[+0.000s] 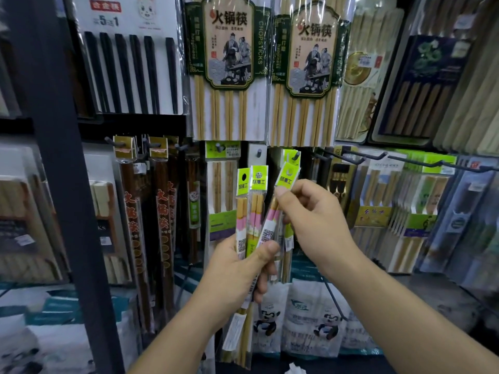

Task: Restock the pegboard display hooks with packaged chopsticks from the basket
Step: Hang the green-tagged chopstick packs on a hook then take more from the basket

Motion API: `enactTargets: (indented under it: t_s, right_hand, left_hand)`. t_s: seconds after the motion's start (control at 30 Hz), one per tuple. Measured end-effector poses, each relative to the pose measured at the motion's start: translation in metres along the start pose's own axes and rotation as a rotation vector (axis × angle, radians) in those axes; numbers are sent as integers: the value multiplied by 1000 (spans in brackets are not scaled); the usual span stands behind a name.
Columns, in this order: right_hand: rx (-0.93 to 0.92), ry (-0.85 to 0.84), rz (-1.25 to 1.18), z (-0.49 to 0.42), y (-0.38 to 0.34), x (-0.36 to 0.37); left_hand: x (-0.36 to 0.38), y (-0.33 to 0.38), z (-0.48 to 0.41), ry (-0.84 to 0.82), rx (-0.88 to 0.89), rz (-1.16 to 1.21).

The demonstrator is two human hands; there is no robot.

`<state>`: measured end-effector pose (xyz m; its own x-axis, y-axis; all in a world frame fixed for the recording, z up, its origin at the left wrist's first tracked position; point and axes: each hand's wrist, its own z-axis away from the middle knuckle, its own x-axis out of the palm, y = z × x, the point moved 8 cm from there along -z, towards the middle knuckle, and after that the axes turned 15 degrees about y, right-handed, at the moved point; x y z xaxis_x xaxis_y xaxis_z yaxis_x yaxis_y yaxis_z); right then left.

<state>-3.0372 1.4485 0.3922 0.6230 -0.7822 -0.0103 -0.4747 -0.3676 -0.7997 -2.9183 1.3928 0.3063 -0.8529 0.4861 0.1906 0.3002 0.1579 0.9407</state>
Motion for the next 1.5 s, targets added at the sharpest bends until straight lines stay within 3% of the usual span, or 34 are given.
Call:
enactTargets:
  t_s: [0.13, 0.27, 0.5, 0.93, 1.33, 1.5]
  right_hand:
    - [79, 4, -85, 0, 4, 0]
    - [133, 65, -110, -9, 5, -6]
    - [97, 117, 5, -33, 1, -13]
    - [24, 111, 82, -40, -5, -9]
    - [101, 115, 170, -39, 17, -13]
    - [49, 191, 206, -30, 17, -26]
  left_hand:
    - [-1, 4, 4, 34, 38, -1]
    - [-6, -7, 2, 117, -70, 43]
    - [-13, -6, -4, 199, 12, 8]
    - [-13, -12, -5, 156, 6, -31]
    - [-12, -9, -4, 137, 17, -4]
    - [-10, -5, -2, 106, 27, 0]
